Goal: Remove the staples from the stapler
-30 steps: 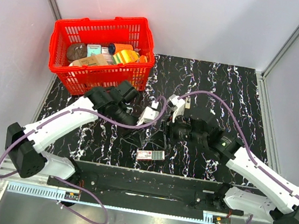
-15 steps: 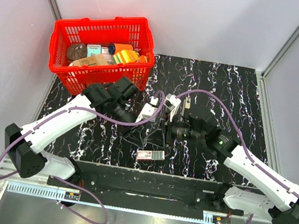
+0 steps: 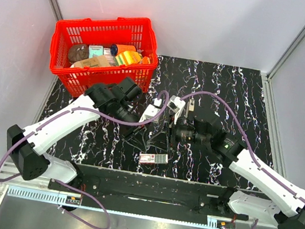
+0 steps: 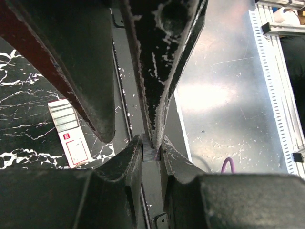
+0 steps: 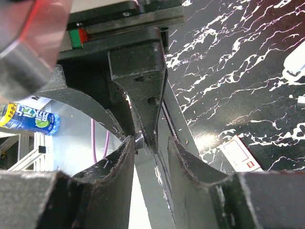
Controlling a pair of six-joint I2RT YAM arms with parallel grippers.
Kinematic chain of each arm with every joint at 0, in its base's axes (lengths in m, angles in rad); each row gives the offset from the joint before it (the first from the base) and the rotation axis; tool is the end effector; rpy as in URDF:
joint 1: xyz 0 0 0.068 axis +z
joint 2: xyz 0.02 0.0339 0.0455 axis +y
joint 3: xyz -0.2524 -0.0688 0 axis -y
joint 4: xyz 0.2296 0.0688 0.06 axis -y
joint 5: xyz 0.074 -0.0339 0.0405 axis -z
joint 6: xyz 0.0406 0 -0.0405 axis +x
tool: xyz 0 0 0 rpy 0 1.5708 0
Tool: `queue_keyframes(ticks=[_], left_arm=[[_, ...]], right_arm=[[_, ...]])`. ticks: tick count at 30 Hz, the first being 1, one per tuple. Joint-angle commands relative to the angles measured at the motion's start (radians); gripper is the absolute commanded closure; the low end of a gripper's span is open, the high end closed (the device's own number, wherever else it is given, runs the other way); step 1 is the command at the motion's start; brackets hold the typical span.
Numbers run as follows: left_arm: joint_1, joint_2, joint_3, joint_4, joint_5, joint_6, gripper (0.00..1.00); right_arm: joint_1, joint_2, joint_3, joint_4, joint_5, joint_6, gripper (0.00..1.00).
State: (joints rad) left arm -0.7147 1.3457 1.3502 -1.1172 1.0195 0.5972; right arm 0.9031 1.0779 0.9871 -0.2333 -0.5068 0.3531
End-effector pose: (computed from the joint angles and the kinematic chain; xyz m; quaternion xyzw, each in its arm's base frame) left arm 0.1549 -0.1802 0.3351 0.6063 0.6061 -0.4860 0.1699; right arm 0.1322 0.1995 0.3399 -0.3543 0.7167 0.4968 0.3377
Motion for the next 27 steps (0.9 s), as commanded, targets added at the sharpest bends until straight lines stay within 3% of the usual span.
queue_keyframes(ticks=[1,16,27], left_arm=[[0.009,0.021,0.067,-0.035,0.106,0.052,1.00],[0.009,0.046,0.069,-0.069,0.099,0.075,1.00],[0.026,0.075,0.092,-0.050,0.116,0.035,1.00]], right_arm=[[0.003,-0.032,0.024,-0.003,-0.016,-0.006,0.60],[0.003,-0.052,0.035,-0.009,-0.042,0.015,0.59],[0.023,-0.044,0.042,-0.038,-0.012,-0.003,0.64]])
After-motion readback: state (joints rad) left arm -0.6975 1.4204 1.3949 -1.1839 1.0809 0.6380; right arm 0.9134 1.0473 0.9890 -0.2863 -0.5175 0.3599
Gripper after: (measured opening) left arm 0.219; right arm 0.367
